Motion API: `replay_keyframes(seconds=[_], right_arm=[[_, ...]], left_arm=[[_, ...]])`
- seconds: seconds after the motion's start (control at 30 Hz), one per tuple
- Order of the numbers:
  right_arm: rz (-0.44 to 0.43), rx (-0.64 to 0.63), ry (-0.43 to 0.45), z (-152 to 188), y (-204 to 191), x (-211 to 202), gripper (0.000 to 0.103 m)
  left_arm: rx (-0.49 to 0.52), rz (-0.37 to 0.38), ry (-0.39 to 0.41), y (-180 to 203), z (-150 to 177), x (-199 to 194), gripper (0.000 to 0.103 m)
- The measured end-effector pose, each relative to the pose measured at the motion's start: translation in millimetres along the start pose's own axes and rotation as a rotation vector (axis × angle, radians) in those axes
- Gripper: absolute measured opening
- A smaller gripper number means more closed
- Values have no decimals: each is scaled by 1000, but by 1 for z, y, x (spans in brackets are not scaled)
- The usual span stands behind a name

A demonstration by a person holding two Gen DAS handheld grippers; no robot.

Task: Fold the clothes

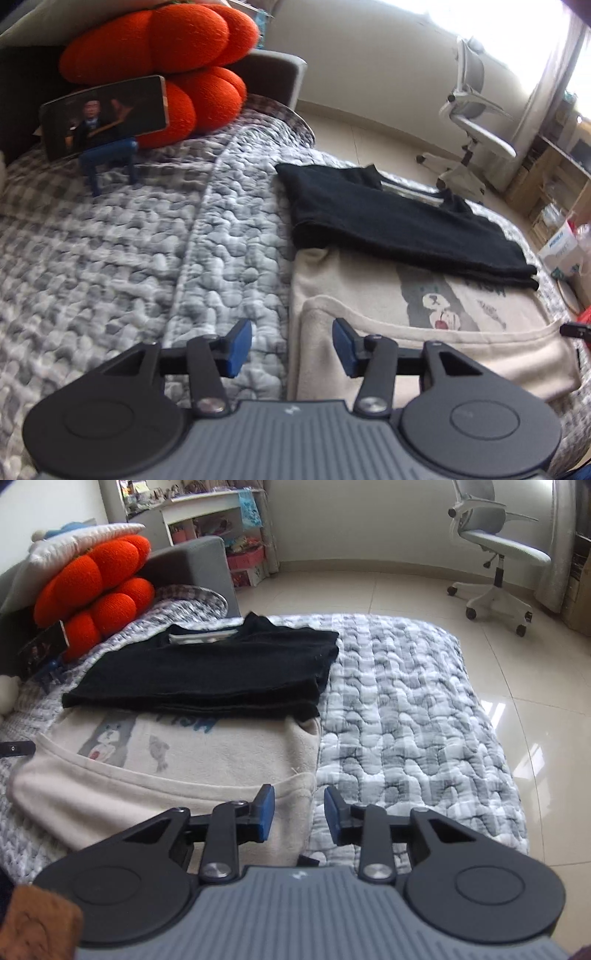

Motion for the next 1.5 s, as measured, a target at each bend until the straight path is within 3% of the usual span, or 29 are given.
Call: replay_keyframes(seconds=[0.03,0.07,0.13,0.33,0.43,0.53,0.6,0.67,0.83,0.9,0.93,0.97,1.0,1.07,1.37,1.5], right_arm=[[12,-17,17,0,-1,-2,15],[24,-33,35,-1,-3,-4,10],[48,-66,70,-1,-6,-9,8],[84,-61,193,-18,-4,-25,8],[101,-54,186,-19,-5,-14,8],[118,-52,133,-13,-4,0,8],[100,-37,114,-10,-4,2,9],[87,-23,109,-8,-4,2,17],[80,-17,108,-6,-6,2,17],[80,-24,104,-5,-7,3,17],[89,-29,100,-4,-7,5,17],[98,-35,96,-3,-8,6,17],[107,-41,93,-1,-8,8,16],[121,-48,113,-2,-8,5,10],[122,-21,211,-16,-7,-11,8],[149,-13,157,-10,-3,4,8]], left_arm=[[9,0,-1,1,1,3,27],[14,2,0,2,3,5,18],[14,14,42,3,1,-2,8],[13,-2,186,-4,-22,-25,3],[-22,35,140,-6,-22,-12,3],[-59,75,114,-8,-17,-11,11],[-68,80,118,-9,-15,-14,46],[-70,88,119,-10,-14,-16,50],[-32,134,98,1,-12,-13,50],[-1,146,80,8,-10,-10,47],[14,131,63,9,-8,-6,41],[29,110,44,11,-4,-1,21],[44,89,25,12,-1,4,11],[43,81,44,11,0,4,7],[2,84,160,5,-17,-16,6],[0,41,135,1,-11,-3,6]])
Point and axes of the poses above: each gripper's, at about its wrist camera, not at the fingertips, and x roughly the way its jaws point, y to its right, z to its underside, the point moved 10 cm from there along x, roughly the way its jaws point, and after that the axes turned 8 degrees about z, right-handed, at the moved point
